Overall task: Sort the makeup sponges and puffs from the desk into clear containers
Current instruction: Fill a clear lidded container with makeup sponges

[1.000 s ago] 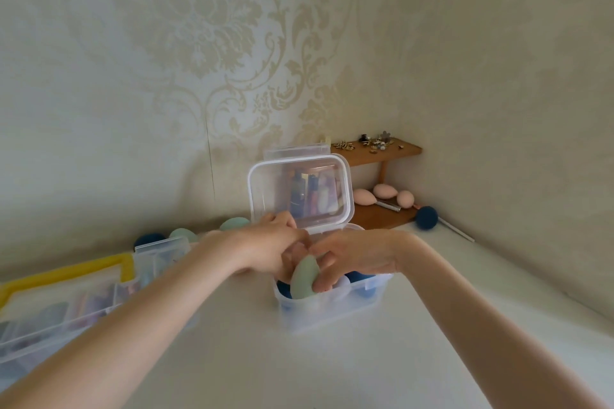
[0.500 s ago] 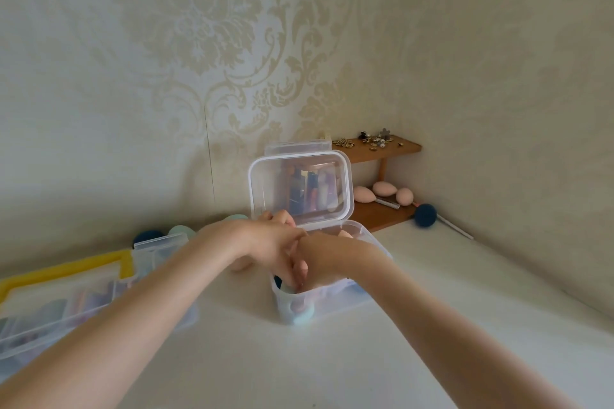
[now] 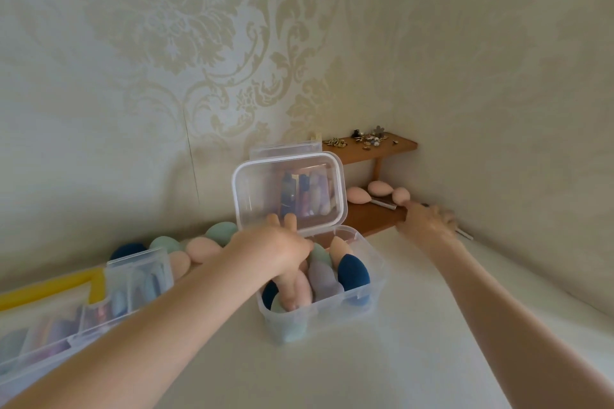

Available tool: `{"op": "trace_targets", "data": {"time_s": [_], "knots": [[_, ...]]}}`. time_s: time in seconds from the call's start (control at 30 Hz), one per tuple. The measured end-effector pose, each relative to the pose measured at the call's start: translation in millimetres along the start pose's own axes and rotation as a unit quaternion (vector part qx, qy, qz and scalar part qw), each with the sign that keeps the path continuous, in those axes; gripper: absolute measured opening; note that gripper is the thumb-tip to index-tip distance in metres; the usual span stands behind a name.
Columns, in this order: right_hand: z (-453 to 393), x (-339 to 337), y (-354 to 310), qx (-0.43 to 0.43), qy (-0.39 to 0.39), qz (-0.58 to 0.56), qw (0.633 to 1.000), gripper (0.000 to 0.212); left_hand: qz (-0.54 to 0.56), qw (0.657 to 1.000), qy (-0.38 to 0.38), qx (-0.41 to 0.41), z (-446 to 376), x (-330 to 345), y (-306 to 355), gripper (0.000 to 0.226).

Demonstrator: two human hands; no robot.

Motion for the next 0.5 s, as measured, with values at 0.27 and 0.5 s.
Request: {"op": "trace_targets", "data": {"time_s": [0.27, 0.5], "knots": [[3, -36, -8, -0.07, 0.092, -0.204, 0.972, 0.031, -0.005, 1.0, 0.014, 0.013, 1, -1, 0, 0.068], [130, -72, -94, -0.329, -0.324, -0.409, 0.787, 0.016, -0.024, 0.999, 0.004, 0.04, 4, 3, 4, 0.054]]}}
Point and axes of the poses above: each hand's wrist, its own z-axis away from the middle knuckle, its own x-axis out of the palm, y = z × x, the point moved 10 cm from there along -z, towards the middle knuckle, and after that the axes turned 10 degrees about x, right-handed, at the moved point
